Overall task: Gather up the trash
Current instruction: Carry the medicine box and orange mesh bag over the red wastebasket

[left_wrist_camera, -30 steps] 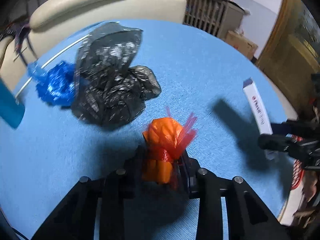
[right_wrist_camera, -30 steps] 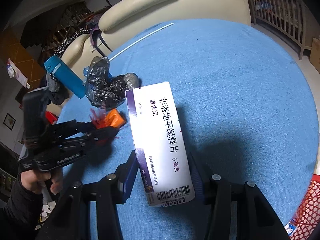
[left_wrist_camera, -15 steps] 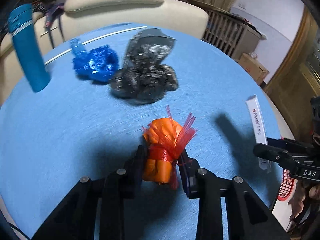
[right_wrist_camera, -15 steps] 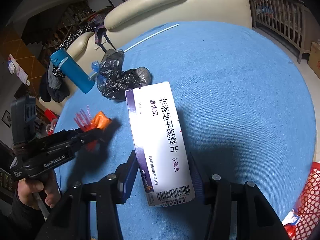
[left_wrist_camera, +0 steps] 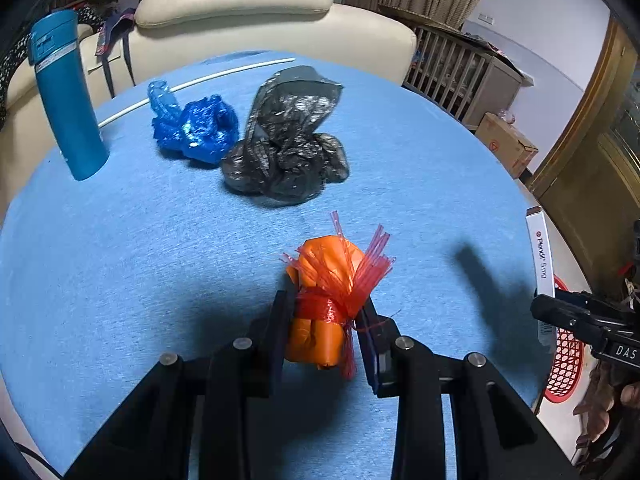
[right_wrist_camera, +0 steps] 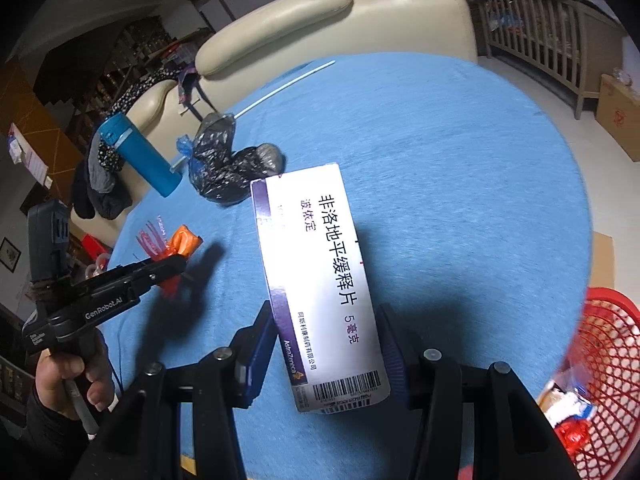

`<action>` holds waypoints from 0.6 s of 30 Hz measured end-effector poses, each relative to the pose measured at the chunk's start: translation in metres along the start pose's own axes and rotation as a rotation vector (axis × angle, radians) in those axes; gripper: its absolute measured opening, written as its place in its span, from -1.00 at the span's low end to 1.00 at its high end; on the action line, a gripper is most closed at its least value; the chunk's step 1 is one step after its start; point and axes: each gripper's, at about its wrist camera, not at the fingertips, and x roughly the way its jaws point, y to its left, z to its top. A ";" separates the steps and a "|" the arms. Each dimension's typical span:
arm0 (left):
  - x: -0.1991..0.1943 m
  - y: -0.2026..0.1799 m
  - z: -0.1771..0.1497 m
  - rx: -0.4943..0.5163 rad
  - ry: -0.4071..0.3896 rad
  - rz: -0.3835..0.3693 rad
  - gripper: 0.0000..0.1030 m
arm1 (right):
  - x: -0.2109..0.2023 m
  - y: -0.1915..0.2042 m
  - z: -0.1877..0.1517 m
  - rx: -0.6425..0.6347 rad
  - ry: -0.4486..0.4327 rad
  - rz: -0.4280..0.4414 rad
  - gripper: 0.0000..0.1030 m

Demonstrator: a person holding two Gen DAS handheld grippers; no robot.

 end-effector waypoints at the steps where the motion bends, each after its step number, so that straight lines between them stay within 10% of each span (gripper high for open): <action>1: 0.000 -0.002 0.000 0.002 -0.001 -0.002 -0.34 | -0.004 -0.002 -0.002 0.003 -0.007 -0.007 0.02; 18: 0.002 -0.068 0.000 0.085 0.015 -0.087 -0.34 | -0.067 -0.058 -0.041 0.176 -0.141 -0.145 0.02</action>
